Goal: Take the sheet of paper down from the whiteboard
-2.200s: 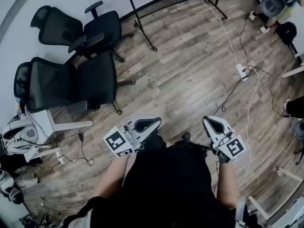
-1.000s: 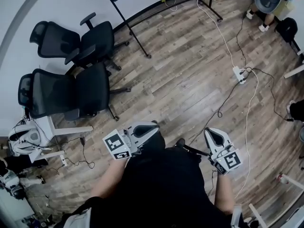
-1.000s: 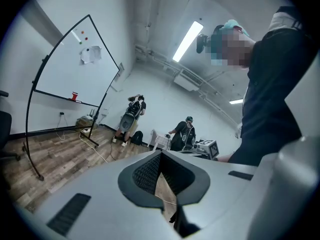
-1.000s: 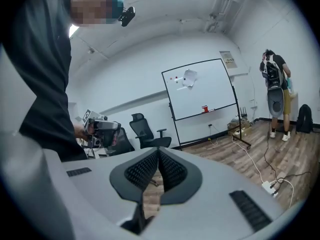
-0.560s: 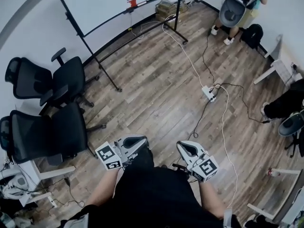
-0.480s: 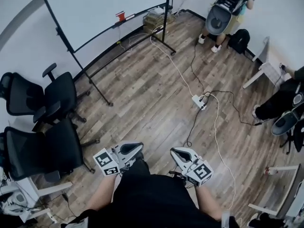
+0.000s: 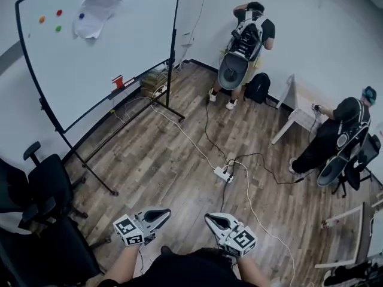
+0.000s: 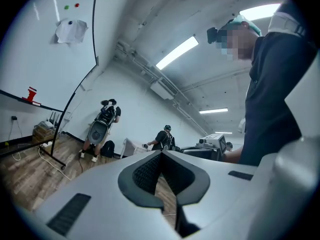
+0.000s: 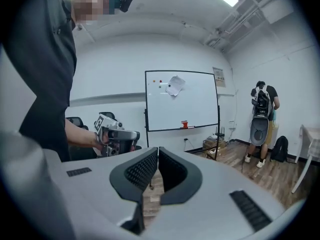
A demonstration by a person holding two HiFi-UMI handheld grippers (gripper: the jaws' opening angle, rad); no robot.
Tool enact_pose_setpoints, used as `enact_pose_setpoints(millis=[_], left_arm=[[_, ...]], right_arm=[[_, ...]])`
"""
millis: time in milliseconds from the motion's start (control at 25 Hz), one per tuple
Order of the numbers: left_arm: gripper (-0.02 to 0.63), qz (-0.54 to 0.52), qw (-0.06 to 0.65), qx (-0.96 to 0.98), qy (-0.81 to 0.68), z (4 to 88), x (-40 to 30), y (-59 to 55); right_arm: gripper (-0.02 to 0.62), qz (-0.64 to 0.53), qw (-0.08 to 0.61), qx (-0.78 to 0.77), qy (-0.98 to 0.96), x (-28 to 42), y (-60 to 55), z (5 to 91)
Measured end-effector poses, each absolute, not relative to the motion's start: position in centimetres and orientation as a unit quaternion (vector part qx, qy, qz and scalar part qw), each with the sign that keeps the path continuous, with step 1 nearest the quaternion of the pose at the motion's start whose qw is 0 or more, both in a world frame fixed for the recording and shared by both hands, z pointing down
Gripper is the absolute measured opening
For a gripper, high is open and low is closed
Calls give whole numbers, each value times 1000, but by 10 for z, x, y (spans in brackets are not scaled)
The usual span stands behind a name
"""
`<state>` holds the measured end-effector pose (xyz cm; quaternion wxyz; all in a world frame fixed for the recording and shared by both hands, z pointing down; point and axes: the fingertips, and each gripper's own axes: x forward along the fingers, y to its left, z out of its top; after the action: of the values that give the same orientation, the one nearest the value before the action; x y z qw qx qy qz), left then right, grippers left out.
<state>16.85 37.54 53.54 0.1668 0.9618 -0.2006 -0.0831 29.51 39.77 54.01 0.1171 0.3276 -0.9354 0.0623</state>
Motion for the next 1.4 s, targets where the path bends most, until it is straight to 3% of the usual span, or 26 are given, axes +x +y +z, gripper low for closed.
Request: enact_pose_setpoints(millis=[360, 640, 880, 1400], left_arm=[[11, -89, 182, 947, -249, 557, 137, 336], [11, -61, 190, 917, -346, 558, 102, 278], [11, -53, 145, 899, -410, 519, 99, 198], [11, -30, 141, 864, -483, 515, 79, 114]], right_arm=[[20, 80, 114, 262, -955, 251, 337, 559], [20, 77, 69, 161, -981, 202, 239, 560], [20, 57, 53, 92, -993, 195, 153, 542], [20, 56, 60, 28, -996, 179, 50, 553]])
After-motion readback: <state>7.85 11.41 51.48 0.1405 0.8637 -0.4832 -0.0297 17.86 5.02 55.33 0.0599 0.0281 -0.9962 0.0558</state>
